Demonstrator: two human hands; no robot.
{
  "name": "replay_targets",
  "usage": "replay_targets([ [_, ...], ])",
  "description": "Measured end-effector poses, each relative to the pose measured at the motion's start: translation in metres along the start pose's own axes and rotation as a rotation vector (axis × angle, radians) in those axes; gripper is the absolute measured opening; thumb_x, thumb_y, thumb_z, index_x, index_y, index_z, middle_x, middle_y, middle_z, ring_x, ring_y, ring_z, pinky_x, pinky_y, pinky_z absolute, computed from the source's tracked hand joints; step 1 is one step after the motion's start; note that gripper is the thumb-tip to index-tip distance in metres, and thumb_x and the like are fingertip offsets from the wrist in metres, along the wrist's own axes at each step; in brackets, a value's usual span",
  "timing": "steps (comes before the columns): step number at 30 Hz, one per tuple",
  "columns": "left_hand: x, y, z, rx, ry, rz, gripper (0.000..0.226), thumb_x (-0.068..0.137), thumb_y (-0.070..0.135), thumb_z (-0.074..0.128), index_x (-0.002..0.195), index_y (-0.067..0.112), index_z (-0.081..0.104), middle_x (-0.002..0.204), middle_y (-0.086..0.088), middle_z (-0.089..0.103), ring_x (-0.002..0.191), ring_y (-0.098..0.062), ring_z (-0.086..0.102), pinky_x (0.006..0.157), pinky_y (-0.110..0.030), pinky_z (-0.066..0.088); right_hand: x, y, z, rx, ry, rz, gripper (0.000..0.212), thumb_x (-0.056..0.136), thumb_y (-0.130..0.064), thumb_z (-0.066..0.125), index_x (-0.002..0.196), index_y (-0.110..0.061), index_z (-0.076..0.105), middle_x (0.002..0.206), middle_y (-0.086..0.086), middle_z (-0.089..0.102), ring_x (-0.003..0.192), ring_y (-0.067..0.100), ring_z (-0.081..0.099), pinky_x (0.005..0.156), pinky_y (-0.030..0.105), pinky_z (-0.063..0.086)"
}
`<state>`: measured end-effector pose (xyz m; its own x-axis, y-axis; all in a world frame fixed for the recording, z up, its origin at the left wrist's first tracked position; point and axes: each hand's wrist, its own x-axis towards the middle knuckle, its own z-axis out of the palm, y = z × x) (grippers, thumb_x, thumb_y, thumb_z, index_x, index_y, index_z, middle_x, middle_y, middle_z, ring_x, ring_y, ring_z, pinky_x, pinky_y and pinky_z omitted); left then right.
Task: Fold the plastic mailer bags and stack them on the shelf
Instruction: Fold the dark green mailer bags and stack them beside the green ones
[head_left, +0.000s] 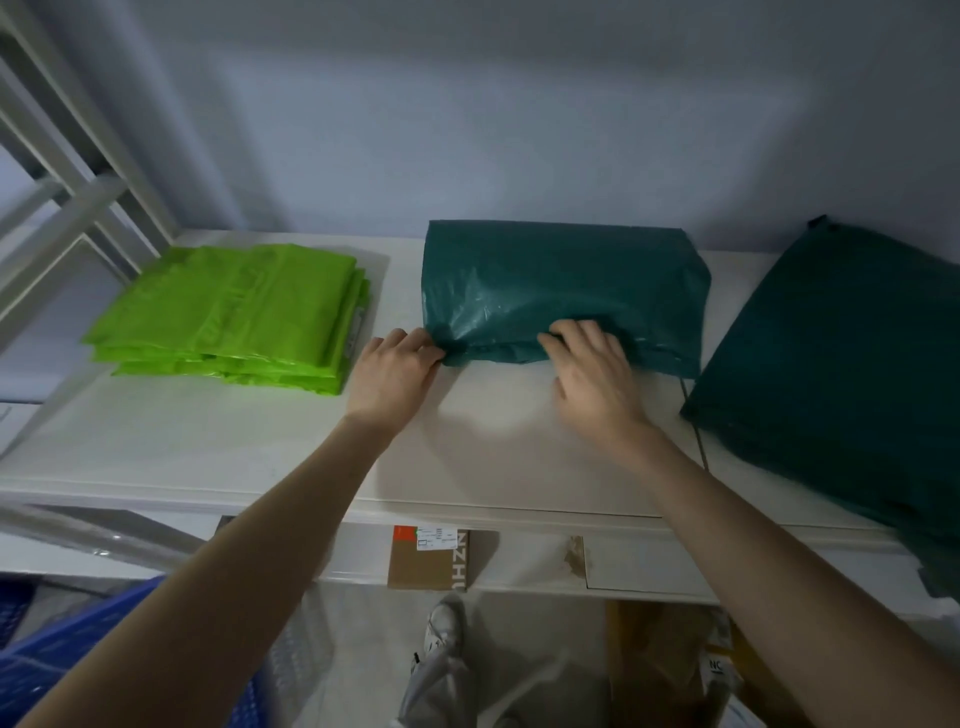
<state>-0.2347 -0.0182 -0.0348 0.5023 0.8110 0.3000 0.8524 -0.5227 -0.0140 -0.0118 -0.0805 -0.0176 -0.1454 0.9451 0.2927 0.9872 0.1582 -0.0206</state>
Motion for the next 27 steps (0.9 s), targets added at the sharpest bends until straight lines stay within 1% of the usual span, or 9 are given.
replay_targets([
  [4,-0.007,0.003,0.007,0.077,-0.063,-0.031,0.016,0.072,0.017,0.076,0.087,0.012,0.073,0.088,-0.006,0.068,0.072,-0.03,0.061,0.057,-0.034,0.048,0.008,-0.042,0.014,0.135,-0.074,-0.149,0.051,0.076,-0.013,0.044,0.124,-0.001,0.056,0.125,0.011,0.058,0.115,0.028,0.052,0.1,0.039,0.04],
  [6,-0.01,0.008,0.006,0.1,-0.105,-0.055,0.025,0.079,0.019,0.065,0.103,0.01,0.069,0.103,-0.006,0.064,0.087,-0.03,0.058,0.065,-0.037,0.046,0.012,-0.056,0.021,0.16,-0.121,-0.153,0.053,0.081,-0.019,0.036,0.129,-0.001,0.051,0.13,0.01,0.054,0.121,0.026,0.048,0.105,0.039,0.035],
  [8,-0.012,0.011,0.007,0.07,-0.143,-0.113,0.039,0.088,0.022,0.05,0.125,0.01,0.056,0.123,-0.006,0.056,0.106,-0.029,0.051,0.077,-0.039,0.041,0.017,-0.065,0.026,0.174,-0.168,-0.125,0.051,0.088,-0.019,0.041,0.136,-0.003,0.042,0.137,0.009,0.046,0.128,0.025,0.04,0.11,0.039,0.027],
  [10,-0.015,0.011,0.007,0.047,-0.14,-0.153,0.047,0.09,0.027,0.041,0.135,0.011,0.047,0.131,-0.006,0.053,0.113,-0.029,0.049,0.081,-0.04,0.039,0.022,-0.068,0.028,0.179,-0.193,-0.093,0.051,0.09,-0.022,0.044,0.138,-0.006,0.039,0.136,0.006,0.044,0.126,0.023,0.039,0.108,0.037,0.03],
  [14,-0.015,0.013,0.007,-0.025,-0.084,-0.048,0.06,0.082,0.034,0.025,0.13,0.011,0.052,0.13,-0.006,0.057,0.116,-0.028,0.053,0.087,-0.04,0.044,0.031,-0.07,0.026,0.191,-0.236,-0.055,0.054,0.09,-0.024,0.047,0.141,-0.009,0.034,0.132,0.004,0.044,0.122,0.023,0.039,0.103,0.037,0.033],
  [16,-0.013,0.015,0.006,-0.094,-0.15,-0.003,0.066,0.082,0.04,0.018,0.134,0.012,0.047,0.136,-0.005,0.052,0.121,-0.025,0.051,0.095,-0.037,0.04,0.031,-0.068,0.025,0.171,-0.247,-0.056,0.051,0.09,-0.025,0.045,0.138,-0.01,0.038,0.128,0.005,0.044,0.119,0.024,0.039,0.102,0.036,0.034],
  [19,-0.011,0.017,0.006,-0.112,-0.213,-0.04,0.076,0.081,0.047,0.006,0.141,0.014,0.039,0.138,-0.003,0.049,0.122,-0.024,0.051,0.1,-0.034,0.035,0.026,-0.069,0.026,0.085,-0.233,-0.046,0.045,0.092,-0.028,0.041,0.135,-0.014,0.044,0.128,0.005,0.041,0.119,0.025,0.035,0.1,0.039,0.033],
  [23,-0.007,0.021,0.007,-0.021,-0.271,-0.069,0.055,0.097,0.041,0.021,0.148,0.02,0.023,0.142,0.001,0.042,0.126,-0.02,0.045,0.104,-0.036,0.031,0.025,-0.071,0.027,0.085,-0.236,0.008,0.043,0.093,-0.028,0.04,0.133,-0.012,0.044,0.131,0.004,0.041,0.121,0.024,0.035,0.1,0.039,0.031],
  [27,-0.003,0.03,0.001,0.029,-0.308,-0.084,0.053,0.098,0.039,0.024,0.148,0.024,0.021,0.14,-0.003,0.04,0.125,-0.021,0.046,0.108,-0.038,0.027,0.022,-0.064,0.028,0.09,-0.275,0.058,0.045,0.093,-0.029,0.041,0.134,-0.011,0.042,0.13,0.005,0.04,0.12,0.023,0.036,0.097,0.037,0.036],
])
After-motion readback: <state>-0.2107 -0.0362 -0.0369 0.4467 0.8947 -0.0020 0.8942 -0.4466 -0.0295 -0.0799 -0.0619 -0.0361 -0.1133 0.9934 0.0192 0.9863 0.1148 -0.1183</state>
